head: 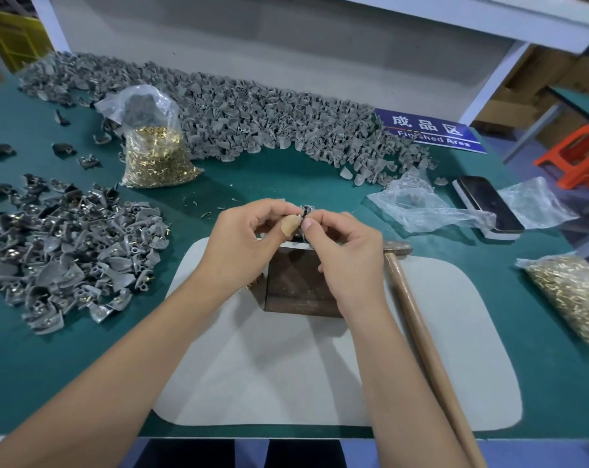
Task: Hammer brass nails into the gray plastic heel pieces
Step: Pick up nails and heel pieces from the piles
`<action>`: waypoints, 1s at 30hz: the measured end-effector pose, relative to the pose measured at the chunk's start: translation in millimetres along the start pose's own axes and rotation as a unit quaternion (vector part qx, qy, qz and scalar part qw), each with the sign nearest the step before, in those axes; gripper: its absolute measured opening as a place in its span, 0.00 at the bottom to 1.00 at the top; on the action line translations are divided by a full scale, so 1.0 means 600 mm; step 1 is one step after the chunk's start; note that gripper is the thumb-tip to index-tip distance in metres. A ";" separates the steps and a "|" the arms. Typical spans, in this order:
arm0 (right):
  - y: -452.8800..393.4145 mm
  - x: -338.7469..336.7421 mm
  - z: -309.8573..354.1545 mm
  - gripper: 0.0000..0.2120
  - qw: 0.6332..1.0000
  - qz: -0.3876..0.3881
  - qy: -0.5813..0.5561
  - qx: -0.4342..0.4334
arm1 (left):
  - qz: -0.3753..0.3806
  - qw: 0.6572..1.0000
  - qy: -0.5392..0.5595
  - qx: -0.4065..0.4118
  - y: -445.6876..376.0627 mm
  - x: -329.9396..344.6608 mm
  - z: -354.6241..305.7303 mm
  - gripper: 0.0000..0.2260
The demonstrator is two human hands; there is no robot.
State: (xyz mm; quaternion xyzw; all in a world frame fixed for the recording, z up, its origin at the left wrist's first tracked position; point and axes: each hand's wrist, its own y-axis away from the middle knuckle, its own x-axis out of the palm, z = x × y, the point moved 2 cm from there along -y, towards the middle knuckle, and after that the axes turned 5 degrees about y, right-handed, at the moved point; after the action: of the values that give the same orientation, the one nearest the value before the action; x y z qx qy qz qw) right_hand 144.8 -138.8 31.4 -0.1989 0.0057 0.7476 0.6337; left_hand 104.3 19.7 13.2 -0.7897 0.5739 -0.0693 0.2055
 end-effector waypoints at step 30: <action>0.000 0.004 -0.006 0.06 1.000 0.006 -0.011 0.008 | -0.004 0.999 0.038 -0.037 0.000 0.007 0.007 0.04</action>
State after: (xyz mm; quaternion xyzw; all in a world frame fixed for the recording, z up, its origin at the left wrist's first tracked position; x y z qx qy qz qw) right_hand 145.5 -137.7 27.6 -0.1852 0.0057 0.7533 0.6311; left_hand 107.1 16.5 8.9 -0.7955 0.5806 -0.0788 0.1543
